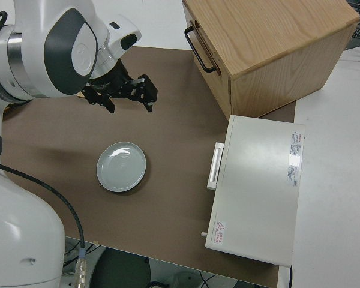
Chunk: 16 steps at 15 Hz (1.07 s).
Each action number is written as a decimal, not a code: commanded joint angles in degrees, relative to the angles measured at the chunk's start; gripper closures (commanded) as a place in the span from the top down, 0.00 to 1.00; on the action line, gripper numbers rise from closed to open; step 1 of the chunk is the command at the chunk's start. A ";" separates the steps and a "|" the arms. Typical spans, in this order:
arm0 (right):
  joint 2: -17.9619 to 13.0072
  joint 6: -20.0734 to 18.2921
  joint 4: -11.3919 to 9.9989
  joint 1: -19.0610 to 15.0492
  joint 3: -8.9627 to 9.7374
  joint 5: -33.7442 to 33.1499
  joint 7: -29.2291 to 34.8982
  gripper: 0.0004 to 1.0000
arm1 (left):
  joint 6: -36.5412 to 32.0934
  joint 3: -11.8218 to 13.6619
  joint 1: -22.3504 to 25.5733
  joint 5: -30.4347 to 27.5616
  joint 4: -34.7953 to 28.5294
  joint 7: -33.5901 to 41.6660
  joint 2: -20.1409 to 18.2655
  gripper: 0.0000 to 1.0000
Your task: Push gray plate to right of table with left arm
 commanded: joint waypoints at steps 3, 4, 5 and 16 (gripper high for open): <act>-0.60 -0.68 -0.23 -0.46 0.30 0.05 -0.43 1.00 | -14.72 0.87 3.22 1.15 13.18 3.91 0.01 1.00; -0.60 -0.68 -0.23 -0.46 0.30 0.05 -0.43 1.00 | -17.00 1.22 3.22 1.15 14.68 3.82 -0.16 1.00; -0.60 -0.68 -0.23 -0.46 0.30 0.05 -0.43 1.00 | -18.77 1.66 3.22 1.07 15.82 3.91 -0.34 1.00; -0.60 -0.68 -0.23 -0.46 0.30 -0.03 -0.43 1.00 | -22.13 4.83 3.13 1.15 17.06 3.56 -4.30 1.00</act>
